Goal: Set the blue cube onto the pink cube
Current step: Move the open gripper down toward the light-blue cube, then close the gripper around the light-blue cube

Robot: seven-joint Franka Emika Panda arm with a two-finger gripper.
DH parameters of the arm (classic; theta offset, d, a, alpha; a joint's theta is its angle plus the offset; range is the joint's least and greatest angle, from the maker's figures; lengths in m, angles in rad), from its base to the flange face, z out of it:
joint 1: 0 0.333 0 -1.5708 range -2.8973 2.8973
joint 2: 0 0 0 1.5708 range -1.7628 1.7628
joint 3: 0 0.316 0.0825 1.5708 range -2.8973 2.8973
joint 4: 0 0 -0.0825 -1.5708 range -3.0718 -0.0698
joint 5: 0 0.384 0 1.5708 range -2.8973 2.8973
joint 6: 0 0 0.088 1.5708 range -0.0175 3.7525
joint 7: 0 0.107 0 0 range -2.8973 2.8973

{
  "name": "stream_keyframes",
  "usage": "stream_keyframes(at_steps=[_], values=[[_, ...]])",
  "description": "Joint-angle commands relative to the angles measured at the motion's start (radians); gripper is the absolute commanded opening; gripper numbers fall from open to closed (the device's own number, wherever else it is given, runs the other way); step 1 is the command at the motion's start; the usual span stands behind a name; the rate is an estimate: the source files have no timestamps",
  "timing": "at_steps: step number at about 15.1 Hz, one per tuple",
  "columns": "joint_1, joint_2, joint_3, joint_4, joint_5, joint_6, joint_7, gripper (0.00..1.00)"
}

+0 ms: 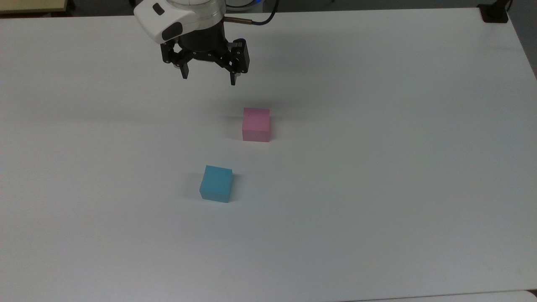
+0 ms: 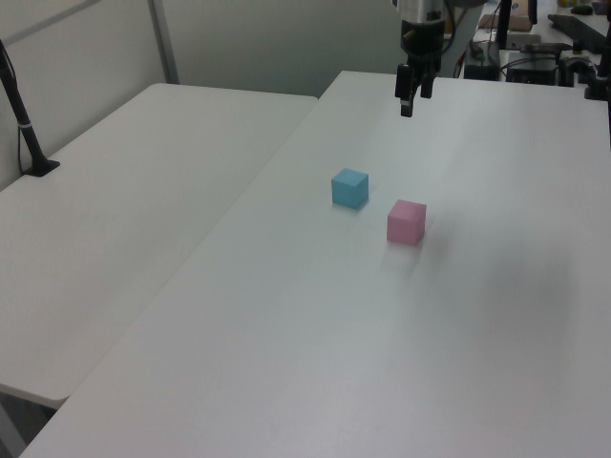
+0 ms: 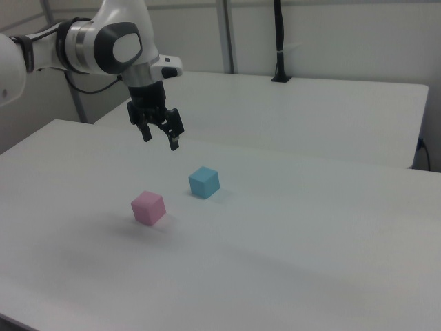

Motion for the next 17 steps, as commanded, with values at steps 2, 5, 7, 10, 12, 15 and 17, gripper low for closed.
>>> stream_keyframes(at_steps=[2,5,7,10,12,15,17], values=[[0.006,0.082,-0.005,-0.004,0.021,0.163,0.000,1.00],[0.013,0.182,-0.005,-0.004,0.003,0.289,0.004,1.00],[0.017,0.265,-0.005,0.028,-0.031,0.356,0.007,1.00],[0.017,0.355,-0.005,0.059,-0.068,0.433,0.009,1.00],[0.017,0.383,-0.005,0.059,-0.081,0.484,0.009,1.00],[0.034,0.419,-0.003,0.059,-0.086,0.534,0.055,1.00],[0.045,0.434,-0.003,0.059,-0.120,0.560,0.148,0.95]])
